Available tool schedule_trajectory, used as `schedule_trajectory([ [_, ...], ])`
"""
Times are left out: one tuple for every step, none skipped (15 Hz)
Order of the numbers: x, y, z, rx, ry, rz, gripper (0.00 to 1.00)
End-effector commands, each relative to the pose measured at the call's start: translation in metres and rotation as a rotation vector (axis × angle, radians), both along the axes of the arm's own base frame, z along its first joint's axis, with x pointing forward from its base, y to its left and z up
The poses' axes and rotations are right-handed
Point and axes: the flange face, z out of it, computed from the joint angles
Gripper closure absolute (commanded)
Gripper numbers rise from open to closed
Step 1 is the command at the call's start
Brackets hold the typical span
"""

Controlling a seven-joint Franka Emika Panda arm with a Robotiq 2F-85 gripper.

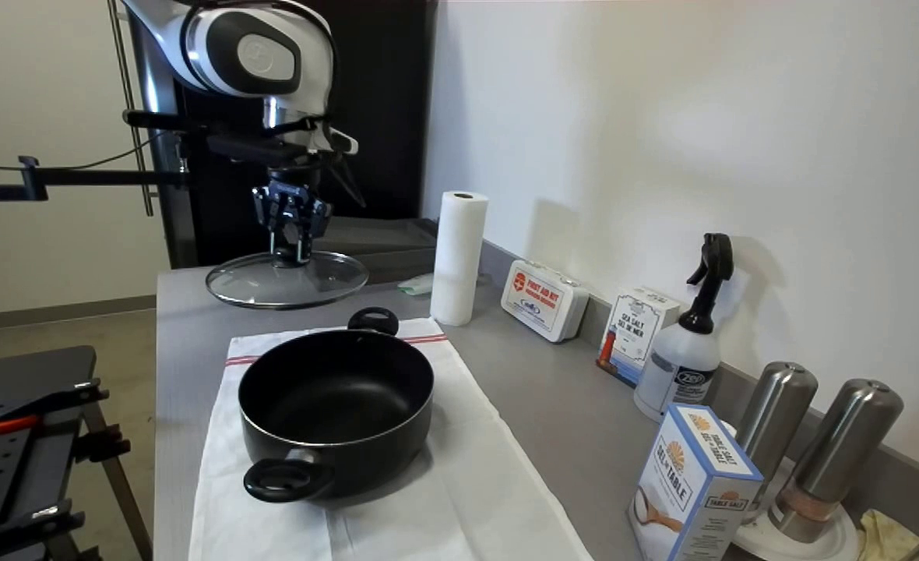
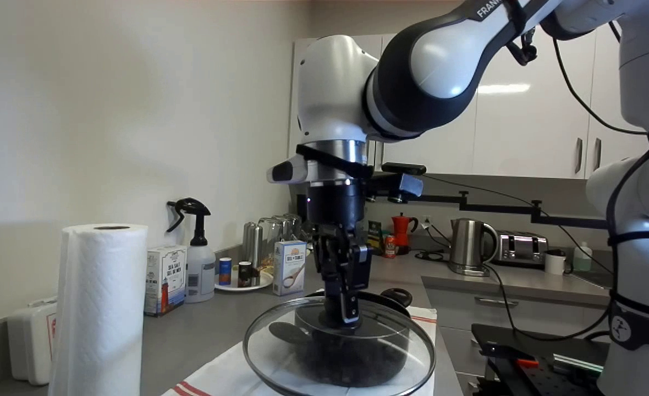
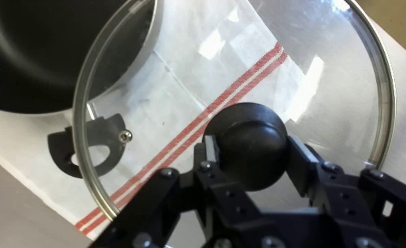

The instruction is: Pick up the lid from the pot and put it on the counter

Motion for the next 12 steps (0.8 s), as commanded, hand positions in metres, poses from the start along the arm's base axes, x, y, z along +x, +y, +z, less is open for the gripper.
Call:
schedule_trajectory([
  [0.014, 0.032, -0.010, -0.004, 0.019, 0.132, 0.75],
  [0.017, 0.037, -0.018, -0.014, 0.017, 0.152, 0.75],
  [0.020, 0.041, -0.028, -0.019, 0.033, 0.175, 0.75],
  [0.023, 0.044, -0.037, -0.029, 0.042, 0.190, 0.75],
  [0.025, 0.046, -0.047, -0.037, 0.055, 0.206, 0.75],
  [0.028, 0.047, -0.056, -0.044, 0.066, 0.220, 0.75],
  [0.030, 0.048, -0.064, -0.048, 0.077, 0.233, 0.75],
  [0.032, 0.049, -0.071, -0.051, 0.087, 0.244, 0.75],
  [0.034, 0.049, -0.076, -0.051, 0.091, 0.255, 0.75],
  [0.037, 0.050, -0.081, -0.044, 0.097, 0.265, 0.75],
  [0.040, 0.050, -0.084, -0.038, 0.096, 0.271, 0.75],
  [0.043, 0.049, -0.088, -0.027, 0.095, 0.275, 0.75],
])
